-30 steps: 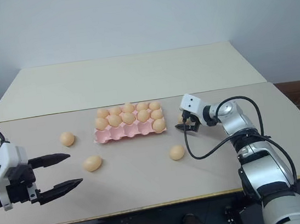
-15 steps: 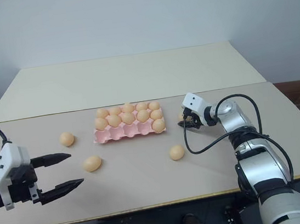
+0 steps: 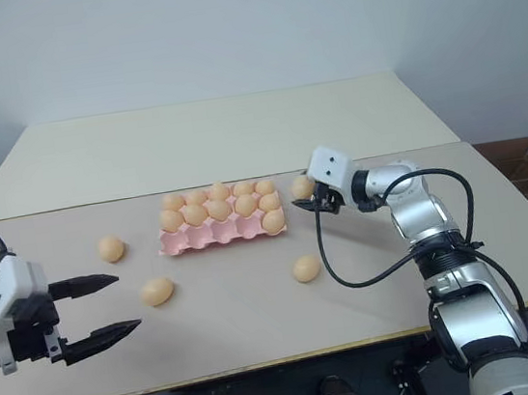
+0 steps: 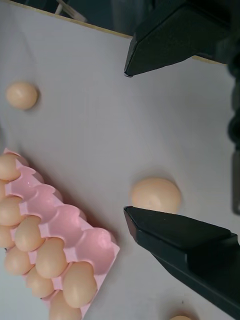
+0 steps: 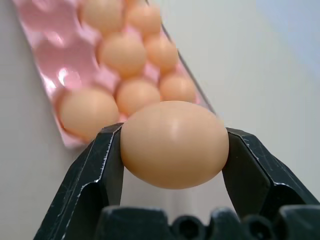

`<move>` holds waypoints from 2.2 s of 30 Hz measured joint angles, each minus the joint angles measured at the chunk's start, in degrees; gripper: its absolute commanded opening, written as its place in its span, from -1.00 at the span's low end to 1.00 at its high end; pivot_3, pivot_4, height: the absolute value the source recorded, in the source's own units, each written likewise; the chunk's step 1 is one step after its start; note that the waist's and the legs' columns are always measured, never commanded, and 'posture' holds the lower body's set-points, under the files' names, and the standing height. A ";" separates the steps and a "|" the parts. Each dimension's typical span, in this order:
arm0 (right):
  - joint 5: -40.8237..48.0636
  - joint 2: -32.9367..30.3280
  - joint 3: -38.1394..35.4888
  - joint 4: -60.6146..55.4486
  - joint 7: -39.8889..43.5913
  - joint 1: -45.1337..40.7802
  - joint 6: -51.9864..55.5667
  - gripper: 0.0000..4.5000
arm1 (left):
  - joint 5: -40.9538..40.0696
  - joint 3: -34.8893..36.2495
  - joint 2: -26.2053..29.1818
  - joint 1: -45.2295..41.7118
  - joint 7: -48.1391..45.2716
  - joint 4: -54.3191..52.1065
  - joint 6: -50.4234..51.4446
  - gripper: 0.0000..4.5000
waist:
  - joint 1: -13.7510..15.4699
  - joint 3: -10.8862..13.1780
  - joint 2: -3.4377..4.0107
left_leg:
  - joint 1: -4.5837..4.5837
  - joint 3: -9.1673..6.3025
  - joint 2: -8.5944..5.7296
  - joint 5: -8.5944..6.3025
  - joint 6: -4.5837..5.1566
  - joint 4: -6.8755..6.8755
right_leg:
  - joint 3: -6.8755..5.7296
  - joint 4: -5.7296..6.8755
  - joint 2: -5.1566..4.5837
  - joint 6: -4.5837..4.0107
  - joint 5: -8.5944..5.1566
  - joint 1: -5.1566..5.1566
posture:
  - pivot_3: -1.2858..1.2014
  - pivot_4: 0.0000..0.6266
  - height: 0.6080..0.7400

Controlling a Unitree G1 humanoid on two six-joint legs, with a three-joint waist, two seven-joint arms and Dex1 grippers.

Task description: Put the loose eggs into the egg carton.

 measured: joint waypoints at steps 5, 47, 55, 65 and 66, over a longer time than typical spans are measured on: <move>-0.71 5.57 3.38 -4.92 -1.98 0.32 1.08 0.19 | 1.28 -0.07 0.32 -0.92 -0.62 1.35 -1.26 1.00 | 0.03 -0.01 -0.01 | 0.00 0.01 -0.01 0.00 0.00 0.00 | 0.00 -0.01 -0.02 -0.11 -0.06 0.01 | 0.03 -0.52 1.00; 11.38 -20.71 -9.68 -46.41 5.48 33.72 20.54 1.00 | 2.98 -6.65 1.22 -5.86 -1.15 3.28 -3.07 1.00 | 1.86 -0.04 -0.06 | 0.08 0.15 -0.01 -0.07 -0.12 -0.01 | 0.08 -0.11 -0.07 -0.34 -0.21 0.01 | 0.03 -0.52 1.00; 12.32 -23.33 -10.91 -49.46 3.43 37.64 23.47 1.00 | 3.13 -7.68 1.22 -6.30 -1.32 3.82 -3.49 1.00 | 1.83 -0.04 -0.07 | 0.08 0.18 -0.02 -0.08 -0.12 -0.01 | 0.10 -0.13 -0.09 -0.33 -0.21 0.01 | 0.03 -0.52 1.00; 12.65 -23.74 -10.06 -49.46 2.27 37.19 23.46 1.00 | 3.76 -7.75 1.17 -6.48 -1.23 4.11 -3.83 1.00 | 1.80 -0.04 -0.08 | 0.06 0.18 -0.02 -0.07 -0.12 -0.01 | 0.10 -0.15 -0.09 -0.33 -0.21 0.01 | 0.03 -0.52 1.00; 12.55 -23.09 -9.24 -49.25 2.06 36.51 23.36 1.00 | 3.78 -7.75 1.13 -6.48 -1.13 4.11 -3.83 1.00 | 1.75 -0.04 -0.08 | 0.06 0.17 -0.02 -0.07 -0.12 -0.01 | 0.10 -0.15 -0.08 -0.33 -0.21 0.01 | 0.03 -0.52 1.00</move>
